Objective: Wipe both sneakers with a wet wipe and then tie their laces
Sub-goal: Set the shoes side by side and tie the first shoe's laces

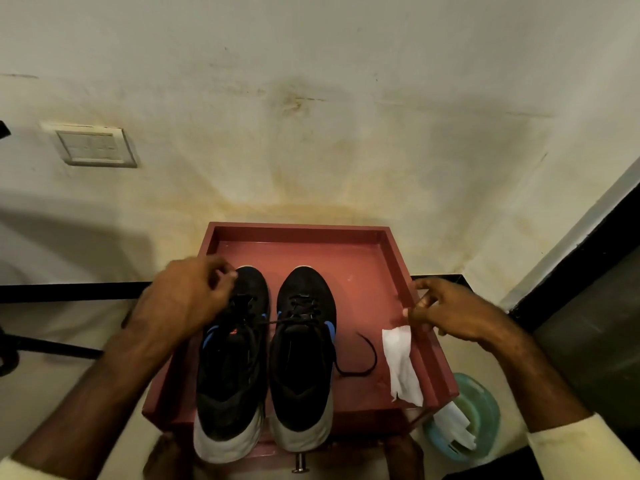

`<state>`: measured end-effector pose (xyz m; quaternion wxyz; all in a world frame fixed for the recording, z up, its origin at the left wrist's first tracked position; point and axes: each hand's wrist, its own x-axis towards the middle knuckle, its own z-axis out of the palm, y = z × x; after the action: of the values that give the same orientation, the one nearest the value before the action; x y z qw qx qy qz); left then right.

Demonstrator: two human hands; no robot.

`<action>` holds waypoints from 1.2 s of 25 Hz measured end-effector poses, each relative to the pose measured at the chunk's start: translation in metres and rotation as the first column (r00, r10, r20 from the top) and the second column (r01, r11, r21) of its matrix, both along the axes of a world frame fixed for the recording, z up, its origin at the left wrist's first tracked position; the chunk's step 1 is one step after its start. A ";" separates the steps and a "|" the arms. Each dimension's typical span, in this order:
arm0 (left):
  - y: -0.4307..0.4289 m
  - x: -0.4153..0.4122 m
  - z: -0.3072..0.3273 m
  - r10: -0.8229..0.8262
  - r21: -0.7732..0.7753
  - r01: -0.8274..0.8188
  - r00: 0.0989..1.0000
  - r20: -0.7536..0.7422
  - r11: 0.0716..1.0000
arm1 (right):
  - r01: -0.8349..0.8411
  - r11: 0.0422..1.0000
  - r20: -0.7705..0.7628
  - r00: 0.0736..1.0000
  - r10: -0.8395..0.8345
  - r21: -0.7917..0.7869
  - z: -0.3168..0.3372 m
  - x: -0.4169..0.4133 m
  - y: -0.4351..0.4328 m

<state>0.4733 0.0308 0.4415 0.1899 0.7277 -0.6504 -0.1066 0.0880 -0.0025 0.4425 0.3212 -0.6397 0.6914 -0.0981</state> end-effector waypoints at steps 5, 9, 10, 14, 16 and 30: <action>-0.003 -0.042 -0.011 -0.383 0.244 0.374 0.924 -0.009 0.895 | -0.154 0.987 0.321 0.938 0.133 0.041 -0.004 0.052 0.016; -0.017 -0.040 -0.015 -0.435 0.302 0.426 0.900 -0.042 0.853 | -0.265 0.958 0.378 0.902 0.208 0.105 -0.029 0.084 0.021; -0.018 -0.039 -0.016 -0.447 0.312 0.443 0.892 -0.061 0.841 | -0.250 0.964 0.381 0.903 0.198 0.093 -0.031 0.085 0.020; -0.021 -0.033 -0.018 -0.460 0.336 0.446 0.887 -0.041 0.829 | -0.280 0.956 0.362 0.903 0.232 0.088 -0.031 0.084 0.019; -0.021 -0.032 -0.018 -0.465 0.352 0.440 0.885 -0.014 0.826 | -0.273 0.960 0.341 0.910 0.235 0.065 -0.032 0.084 0.020; -0.011 -0.030 -0.004 -0.333 0.219 0.348 0.937 -0.103 0.912 | -0.153 0.987 0.384 0.910 0.157 -0.040 -0.029 0.071 0.019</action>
<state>0.4429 0.0197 0.4372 0.1020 0.6169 -0.7436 -0.2371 0.1589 0.0163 0.4138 0.4548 -0.6620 0.5612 -0.1996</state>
